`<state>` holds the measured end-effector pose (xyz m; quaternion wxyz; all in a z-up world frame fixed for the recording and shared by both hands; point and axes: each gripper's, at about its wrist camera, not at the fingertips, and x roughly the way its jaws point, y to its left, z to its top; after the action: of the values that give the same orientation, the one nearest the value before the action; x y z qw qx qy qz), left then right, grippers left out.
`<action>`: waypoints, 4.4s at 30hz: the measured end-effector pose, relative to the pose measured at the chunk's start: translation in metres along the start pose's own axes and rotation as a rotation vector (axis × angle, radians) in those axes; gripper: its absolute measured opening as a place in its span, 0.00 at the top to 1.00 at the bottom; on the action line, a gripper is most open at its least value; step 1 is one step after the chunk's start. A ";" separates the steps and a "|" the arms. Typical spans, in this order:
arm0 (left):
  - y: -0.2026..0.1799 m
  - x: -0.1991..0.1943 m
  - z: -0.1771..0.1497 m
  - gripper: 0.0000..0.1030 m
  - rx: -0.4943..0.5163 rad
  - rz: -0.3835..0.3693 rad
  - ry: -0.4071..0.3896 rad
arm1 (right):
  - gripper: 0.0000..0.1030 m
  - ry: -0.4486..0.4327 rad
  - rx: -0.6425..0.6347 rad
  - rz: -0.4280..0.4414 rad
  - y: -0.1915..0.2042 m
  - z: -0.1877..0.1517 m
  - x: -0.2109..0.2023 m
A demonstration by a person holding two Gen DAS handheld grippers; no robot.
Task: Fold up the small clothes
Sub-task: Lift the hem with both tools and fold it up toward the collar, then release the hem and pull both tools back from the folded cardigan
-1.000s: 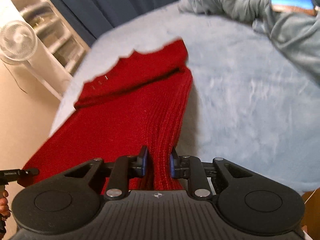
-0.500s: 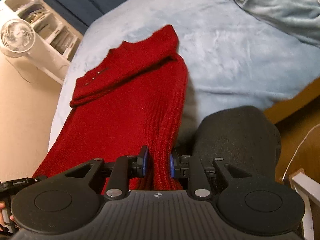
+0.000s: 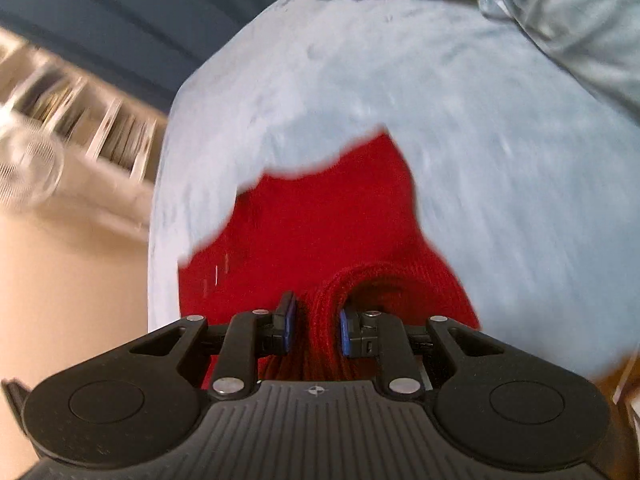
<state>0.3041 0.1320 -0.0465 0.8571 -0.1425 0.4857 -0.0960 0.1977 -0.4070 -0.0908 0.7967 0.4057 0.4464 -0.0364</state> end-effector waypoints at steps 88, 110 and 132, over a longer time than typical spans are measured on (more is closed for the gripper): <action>-0.044 -0.030 -0.155 0.00 0.275 0.421 -0.172 | 0.21 -0.257 -0.384 -0.230 0.019 -0.177 -0.039; -0.080 -0.116 -0.262 0.00 0.256 0.298 -0.217 | 0.20 -0.310 -0.576 -0.182 0.060 -0.308 -0.101; -0.078 -0.104 -0.260 0.00 0.281 0.330 -0.177 | 0.20 -0.285 -0.552 -0.205 0.056 -0.302 -0.089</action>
<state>0.0253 0.0507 -0.0632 0.9118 0.0517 0.4073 -0.0081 -0.0381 -0.1914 -0.0723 0.9233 0.1182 0.3618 -0.0505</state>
